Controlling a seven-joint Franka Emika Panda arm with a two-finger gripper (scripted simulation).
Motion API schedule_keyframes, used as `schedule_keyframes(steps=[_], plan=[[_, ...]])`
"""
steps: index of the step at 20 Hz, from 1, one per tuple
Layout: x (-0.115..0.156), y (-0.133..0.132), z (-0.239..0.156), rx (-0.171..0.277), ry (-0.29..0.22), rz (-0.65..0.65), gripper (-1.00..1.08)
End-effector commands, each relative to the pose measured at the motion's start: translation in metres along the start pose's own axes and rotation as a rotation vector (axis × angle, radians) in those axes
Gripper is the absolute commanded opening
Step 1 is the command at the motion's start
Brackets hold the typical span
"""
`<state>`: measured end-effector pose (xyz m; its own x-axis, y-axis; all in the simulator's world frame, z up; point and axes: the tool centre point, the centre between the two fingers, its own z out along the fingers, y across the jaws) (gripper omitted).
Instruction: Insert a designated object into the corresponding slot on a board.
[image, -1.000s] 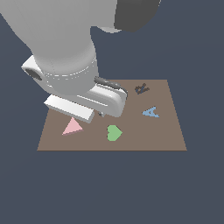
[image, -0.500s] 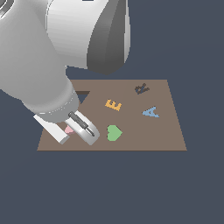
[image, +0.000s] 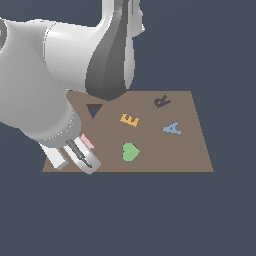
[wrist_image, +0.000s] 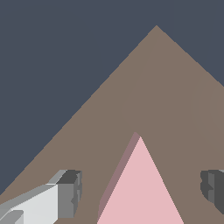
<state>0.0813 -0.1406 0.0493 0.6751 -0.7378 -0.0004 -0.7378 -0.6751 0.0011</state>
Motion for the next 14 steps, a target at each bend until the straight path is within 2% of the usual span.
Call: schedule_keyframes(steps=[1, 14], plan=[[0.001, 0.0, 0.0, 0.001, 0.0, 0.007, 1.0], [0.0, 0.0, 0.019, 0.001, 0.0, 0.0, 1.0]])
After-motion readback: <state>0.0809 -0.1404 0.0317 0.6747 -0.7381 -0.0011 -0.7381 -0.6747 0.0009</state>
